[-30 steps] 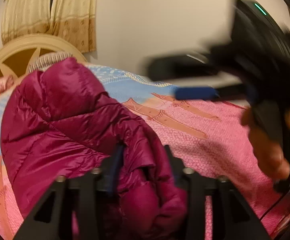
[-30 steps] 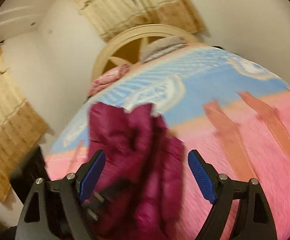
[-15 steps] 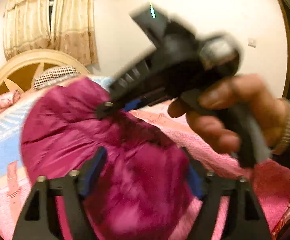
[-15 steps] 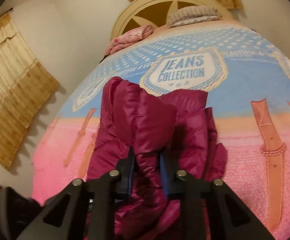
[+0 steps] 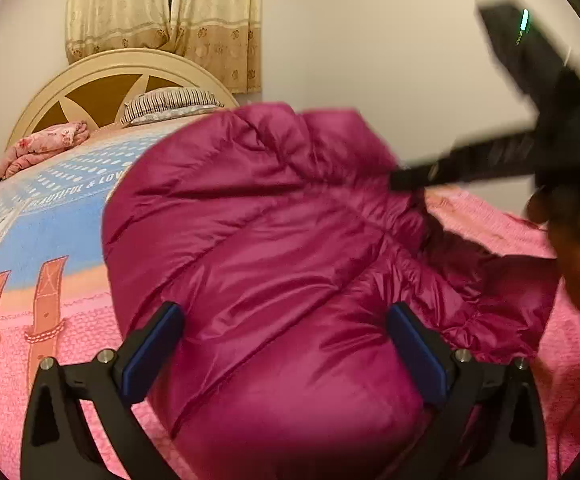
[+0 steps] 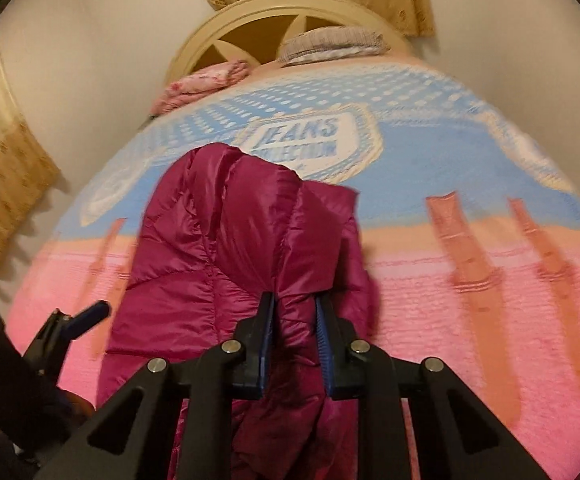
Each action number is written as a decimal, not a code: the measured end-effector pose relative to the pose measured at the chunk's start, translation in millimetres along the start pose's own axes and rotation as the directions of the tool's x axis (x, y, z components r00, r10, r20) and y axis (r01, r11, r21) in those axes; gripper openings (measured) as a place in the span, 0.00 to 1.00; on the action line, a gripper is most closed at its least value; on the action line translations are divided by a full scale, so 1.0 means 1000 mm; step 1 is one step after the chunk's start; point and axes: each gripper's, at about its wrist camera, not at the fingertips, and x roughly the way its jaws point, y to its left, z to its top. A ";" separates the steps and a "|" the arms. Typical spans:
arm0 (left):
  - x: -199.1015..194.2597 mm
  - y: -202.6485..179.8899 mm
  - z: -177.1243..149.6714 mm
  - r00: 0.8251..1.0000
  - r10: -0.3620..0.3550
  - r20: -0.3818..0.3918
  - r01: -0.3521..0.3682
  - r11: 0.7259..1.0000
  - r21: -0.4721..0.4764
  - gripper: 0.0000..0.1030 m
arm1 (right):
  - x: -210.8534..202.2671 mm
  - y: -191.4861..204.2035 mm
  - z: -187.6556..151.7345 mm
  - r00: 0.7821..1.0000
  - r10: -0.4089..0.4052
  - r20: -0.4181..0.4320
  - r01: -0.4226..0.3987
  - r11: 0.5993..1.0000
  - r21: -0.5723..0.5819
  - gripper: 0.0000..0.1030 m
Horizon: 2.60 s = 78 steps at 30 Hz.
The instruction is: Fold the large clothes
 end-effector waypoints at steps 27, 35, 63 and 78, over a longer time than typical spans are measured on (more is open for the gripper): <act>0.039 0.060 0.077 0.965 0.261 -0.023 -0.256 0.924 -0.285 1.00 | 0.056 -0.038 -0.016 0.961 0.142 0.239 -0.227 0.896 0.381 0.72; 0.113 0.063 0.059 0.953 0.234 -0.193 -0.287 0.900 -0.328 1.00 | 0.068 -0.041 -0.033 0.972 0.100 0.215 -0.168 0.930 0.326 0.56; 0.137 0.054 0.044 0.924 0.256 -0.285 -0.335 0.900 -0.280 1.00 | 0.098 -0.047 -0.039 0.986 0.104 0.128 -0.145 0.916 0.373 0.56; 0.140 0.055 0.040 0.924 0.249 -0.292 -0.332 0.899 -0.285 1.00 | 0.101 -0.048 -0.039 0.987 0.108 0.119 -0.146 0.915 0.375 0.56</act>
